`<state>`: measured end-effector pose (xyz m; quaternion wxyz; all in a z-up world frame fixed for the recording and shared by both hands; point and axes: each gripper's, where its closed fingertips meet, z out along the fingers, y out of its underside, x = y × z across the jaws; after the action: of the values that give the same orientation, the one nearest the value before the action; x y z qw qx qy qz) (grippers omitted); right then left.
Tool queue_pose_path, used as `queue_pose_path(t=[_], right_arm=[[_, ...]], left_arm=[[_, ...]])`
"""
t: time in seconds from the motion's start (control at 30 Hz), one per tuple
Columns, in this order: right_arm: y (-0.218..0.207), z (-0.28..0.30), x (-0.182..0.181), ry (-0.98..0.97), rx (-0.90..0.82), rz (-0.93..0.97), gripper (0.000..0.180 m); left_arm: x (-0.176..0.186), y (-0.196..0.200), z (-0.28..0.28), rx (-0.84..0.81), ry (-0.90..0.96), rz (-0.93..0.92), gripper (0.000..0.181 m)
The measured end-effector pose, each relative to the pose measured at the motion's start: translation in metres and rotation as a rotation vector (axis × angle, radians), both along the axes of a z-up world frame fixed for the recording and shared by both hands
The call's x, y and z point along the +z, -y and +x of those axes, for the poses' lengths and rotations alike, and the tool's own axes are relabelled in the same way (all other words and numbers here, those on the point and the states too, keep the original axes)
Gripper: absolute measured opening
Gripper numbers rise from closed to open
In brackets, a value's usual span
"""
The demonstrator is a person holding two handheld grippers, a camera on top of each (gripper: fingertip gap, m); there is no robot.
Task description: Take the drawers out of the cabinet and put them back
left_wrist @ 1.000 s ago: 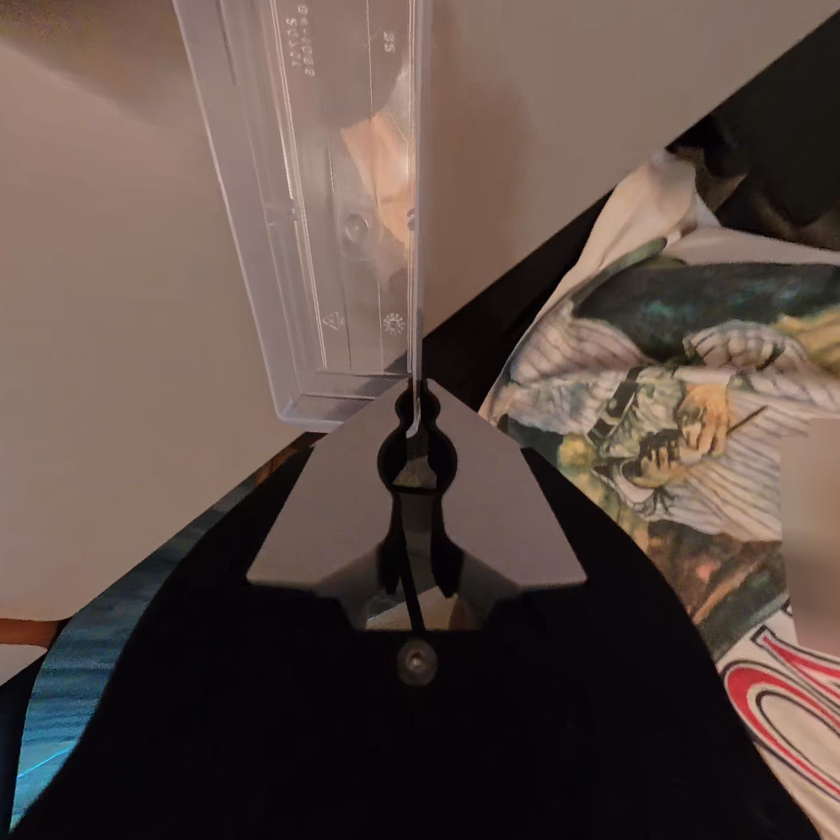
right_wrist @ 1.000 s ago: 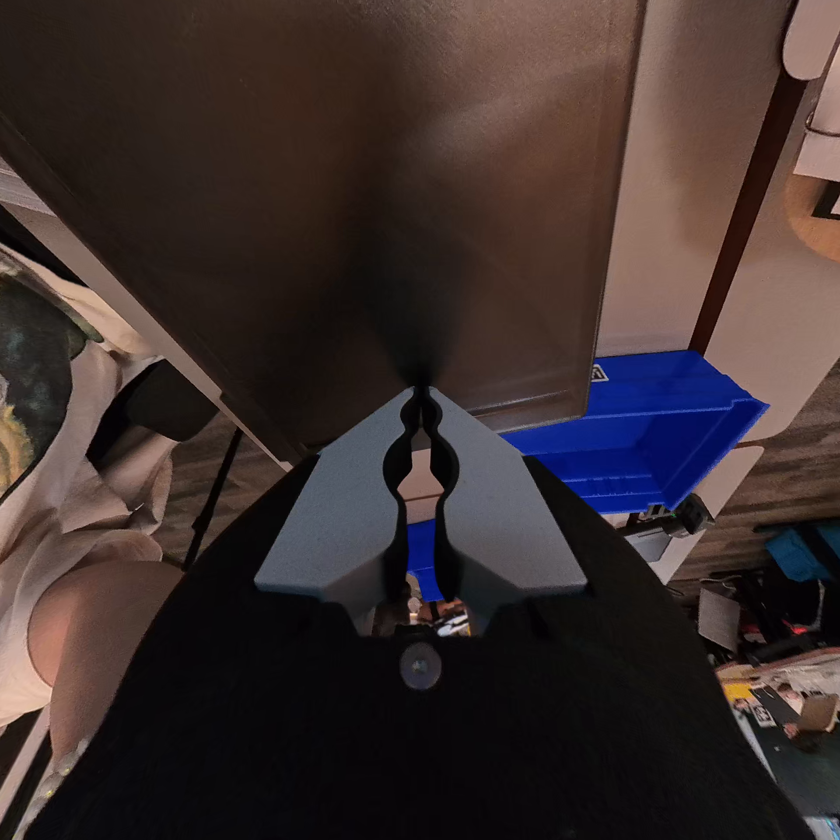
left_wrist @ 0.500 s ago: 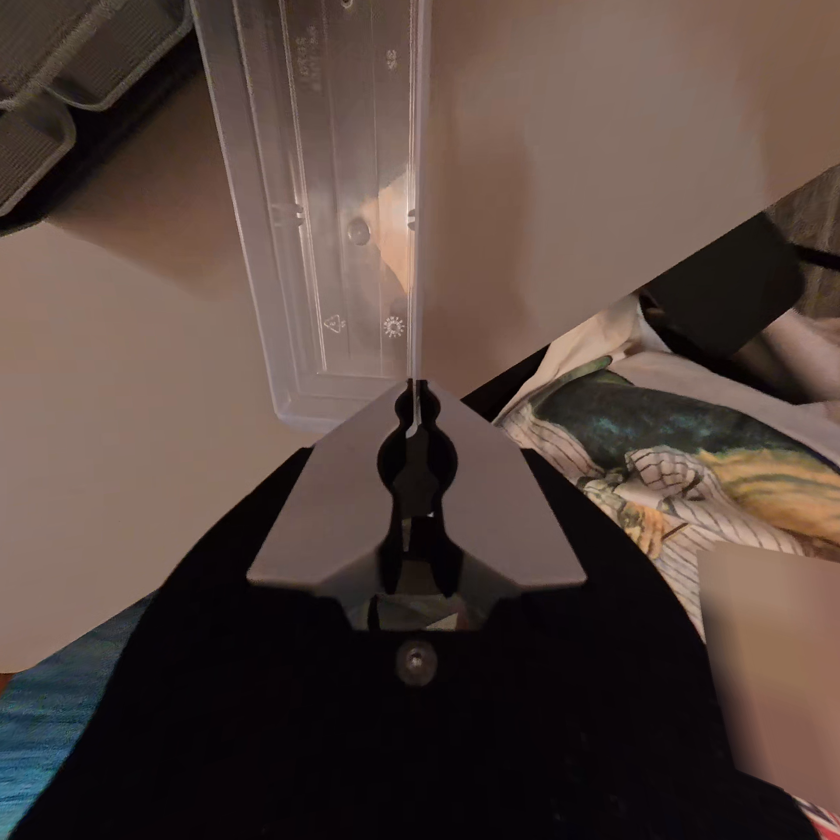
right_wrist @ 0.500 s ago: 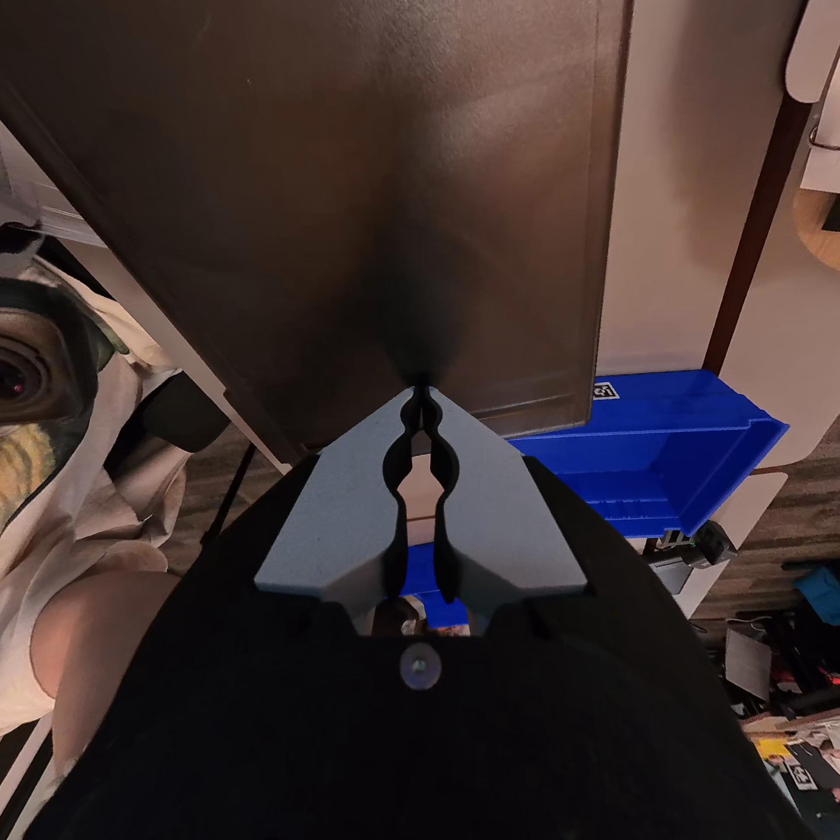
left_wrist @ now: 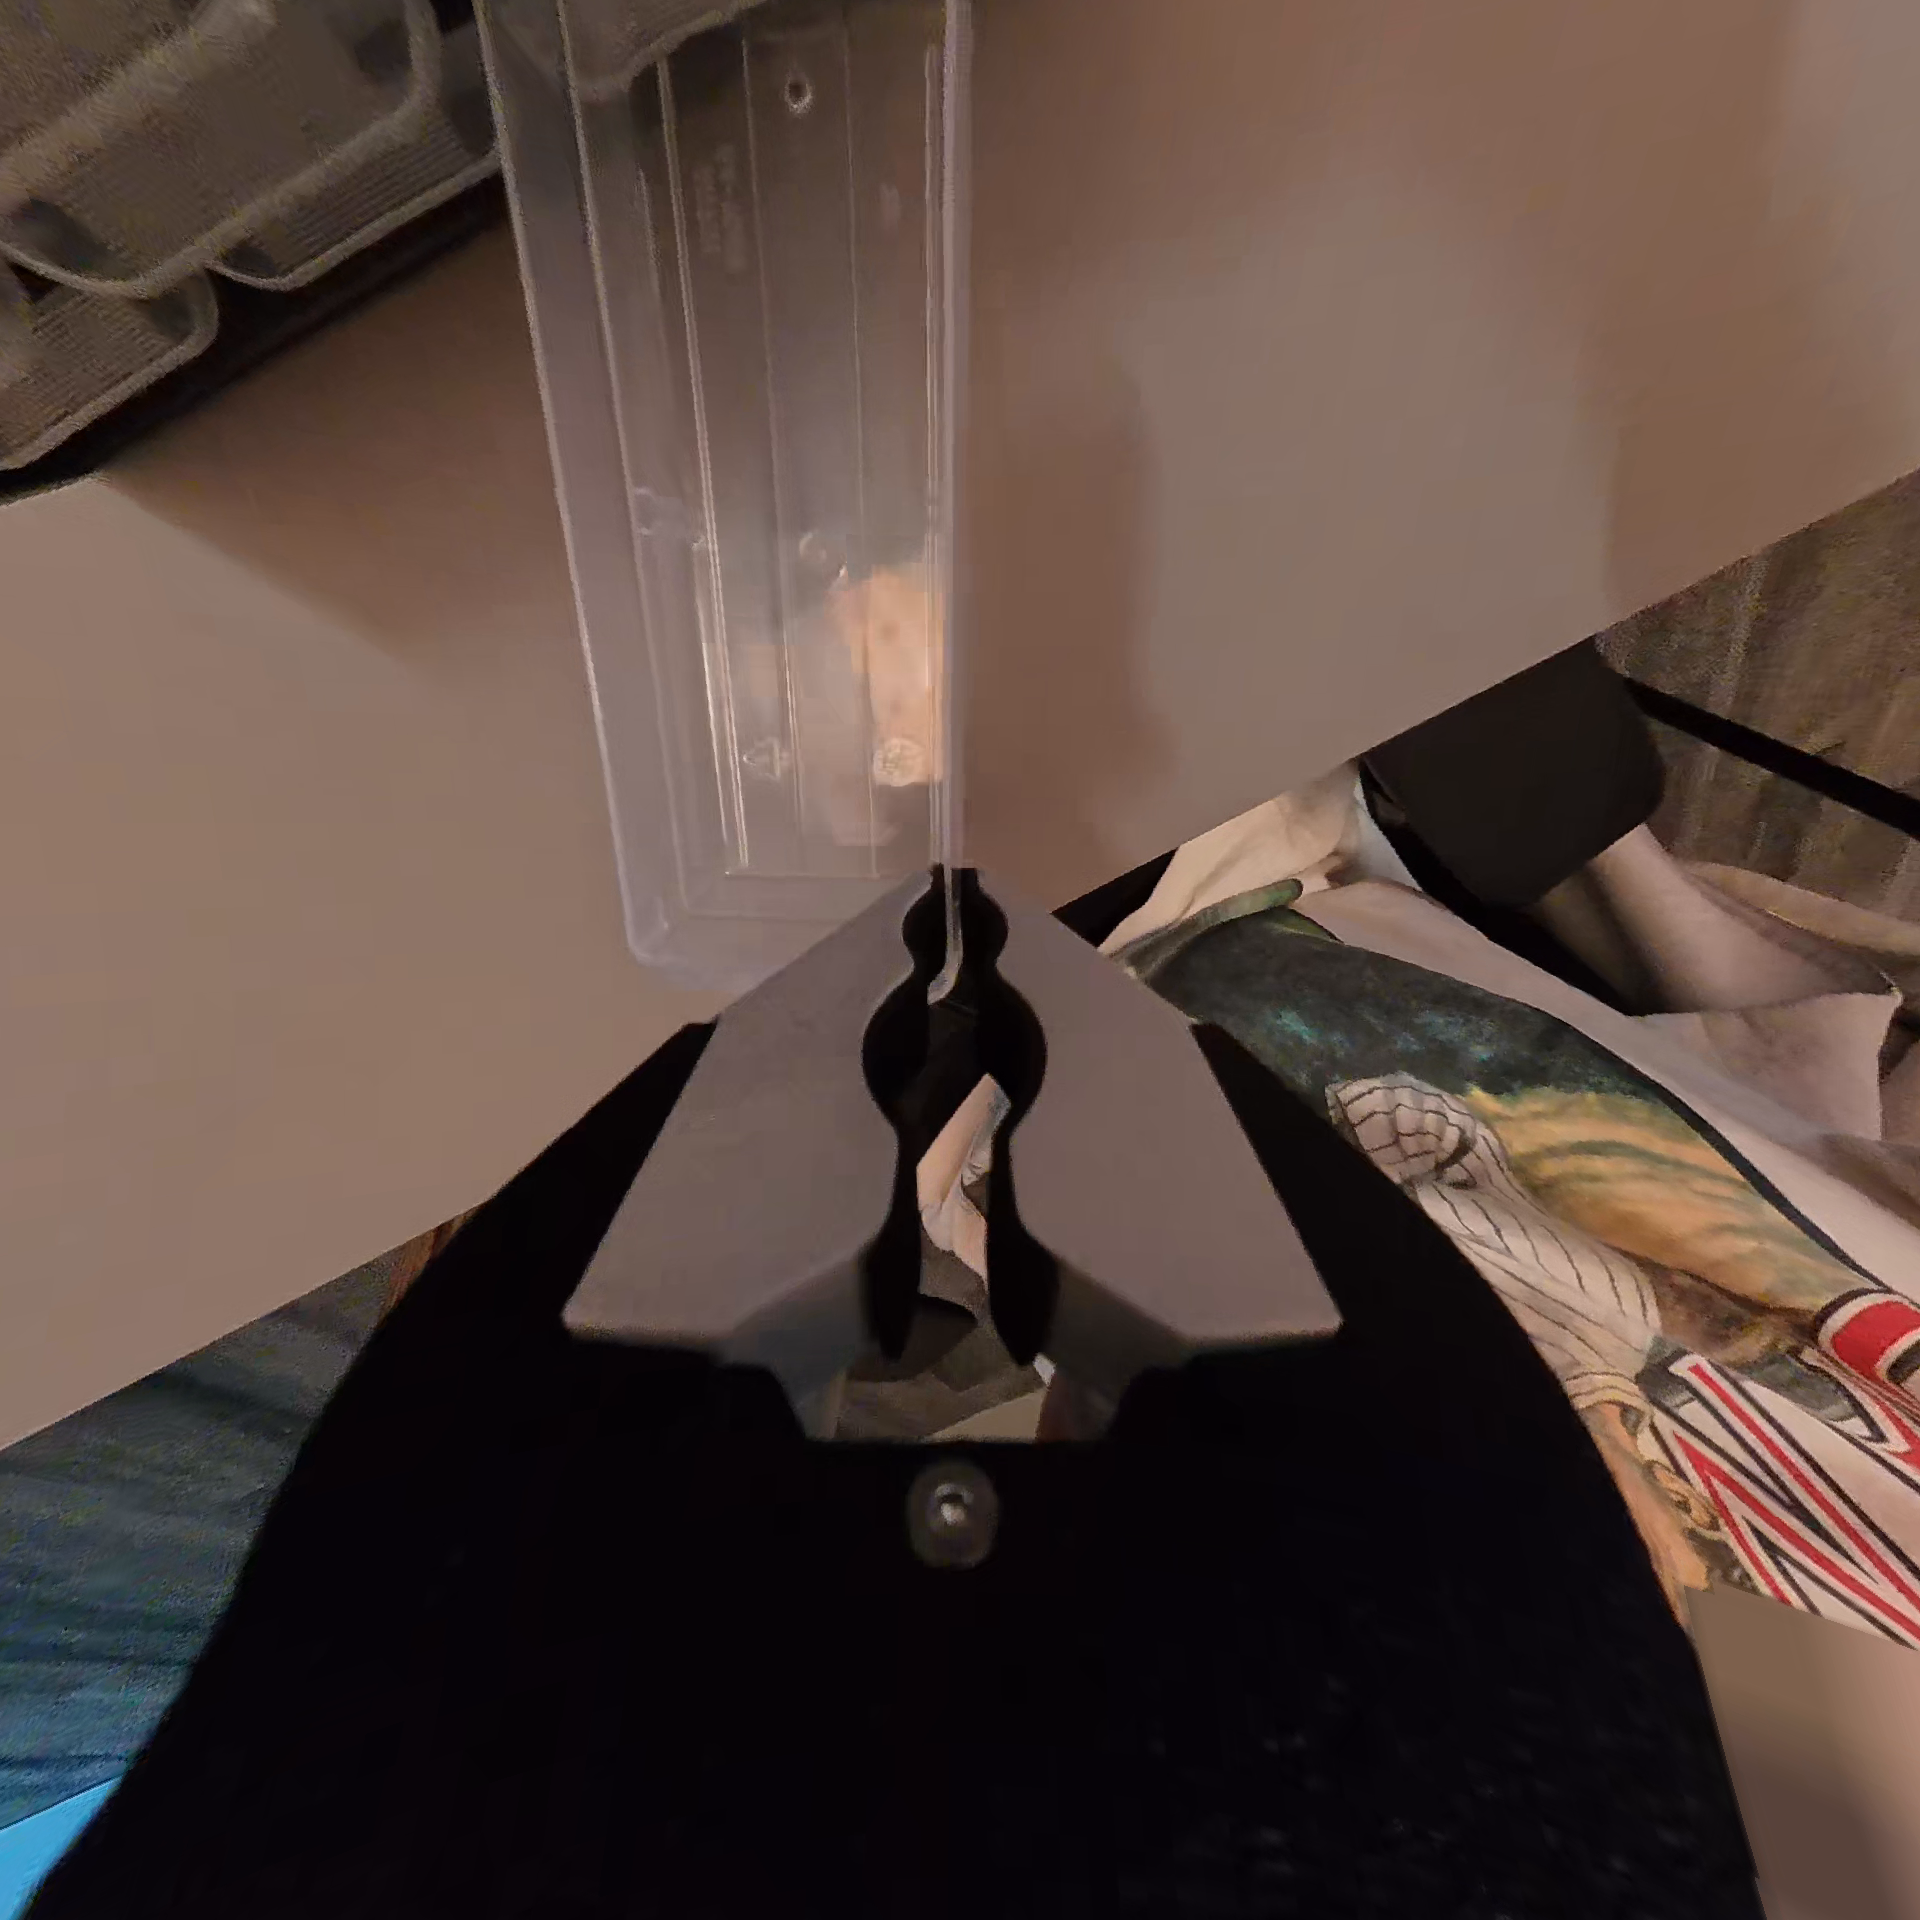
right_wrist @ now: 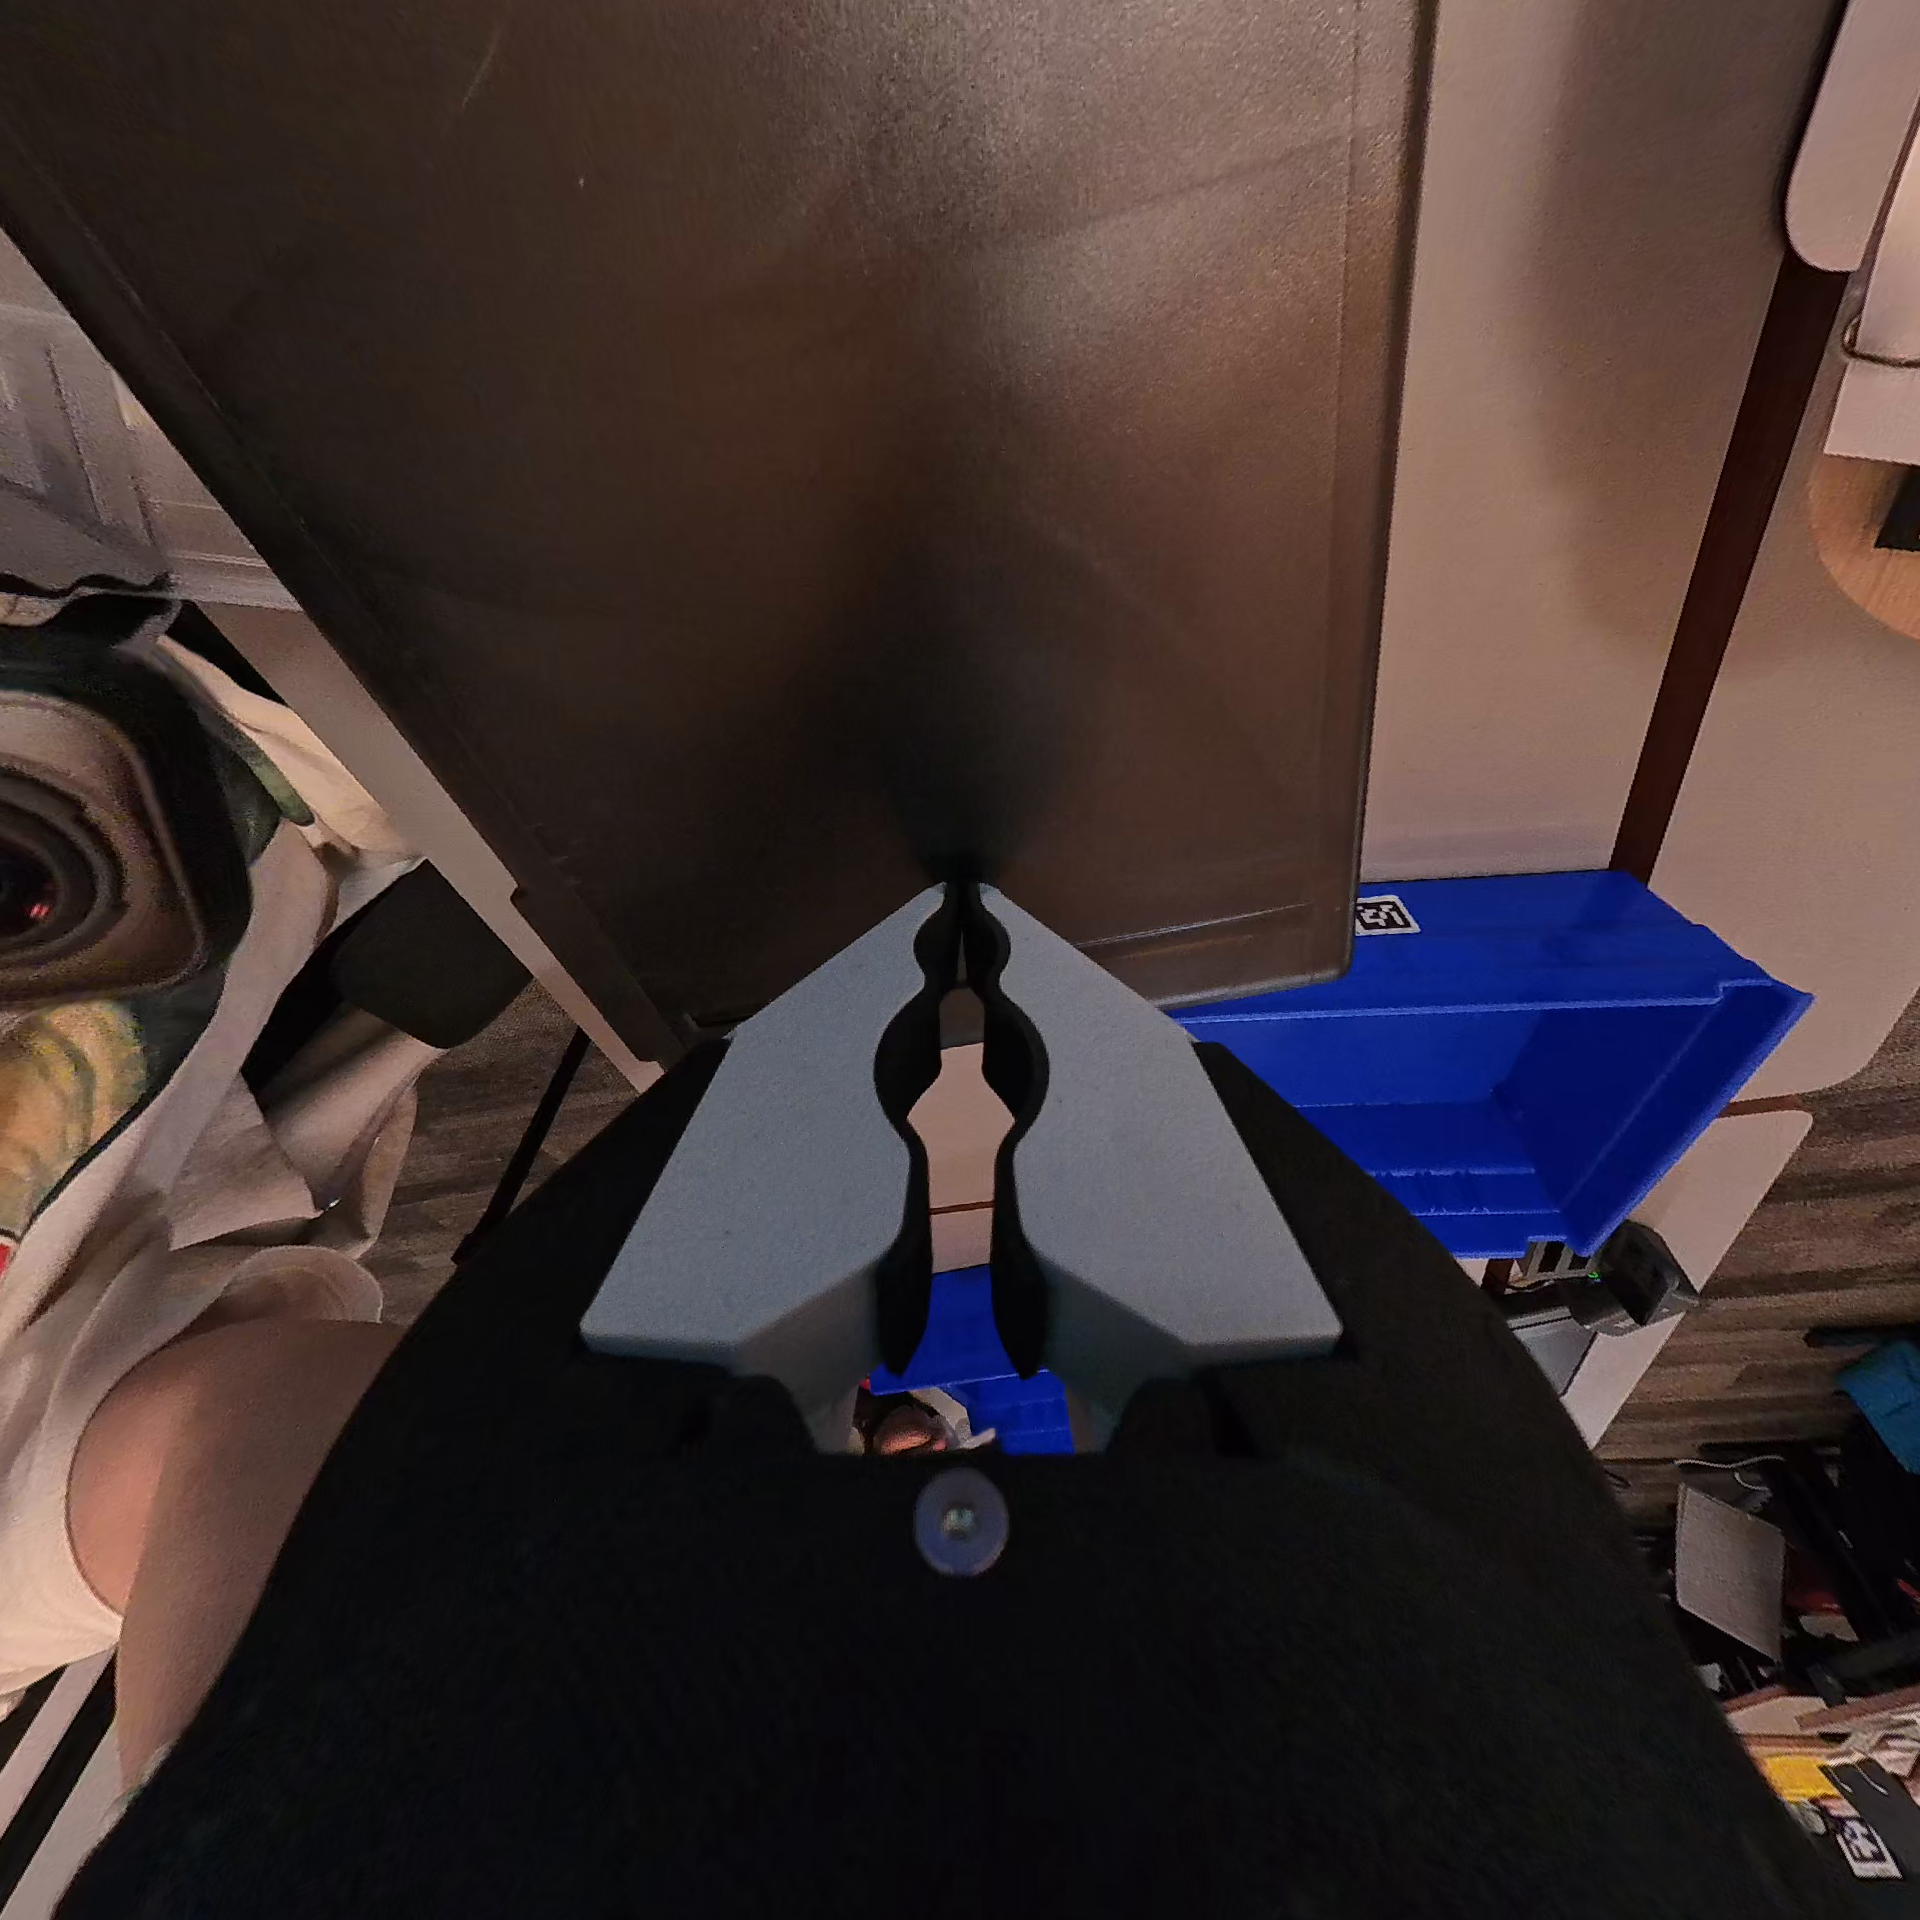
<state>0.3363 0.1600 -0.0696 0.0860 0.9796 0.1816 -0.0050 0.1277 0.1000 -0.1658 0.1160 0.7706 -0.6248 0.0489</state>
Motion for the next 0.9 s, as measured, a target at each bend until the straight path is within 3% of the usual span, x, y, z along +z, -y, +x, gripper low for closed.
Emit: queue_pose_path(t=[0.2, 0.9], right_arm=[[0.000, 0.000, 0.000, -0.001, 0.001, 0.012, 0.000], [0.000, 0.000, 0.000, 0.020, -0.023, 0.008, 0.000]], left_arm=[[0.015, -0.005, 0.009, 0.009, 0.034, 0.077, 0.000], [0.010, 0.004, 0.016, 0.182, 0.130, 0.093, 0.000]])
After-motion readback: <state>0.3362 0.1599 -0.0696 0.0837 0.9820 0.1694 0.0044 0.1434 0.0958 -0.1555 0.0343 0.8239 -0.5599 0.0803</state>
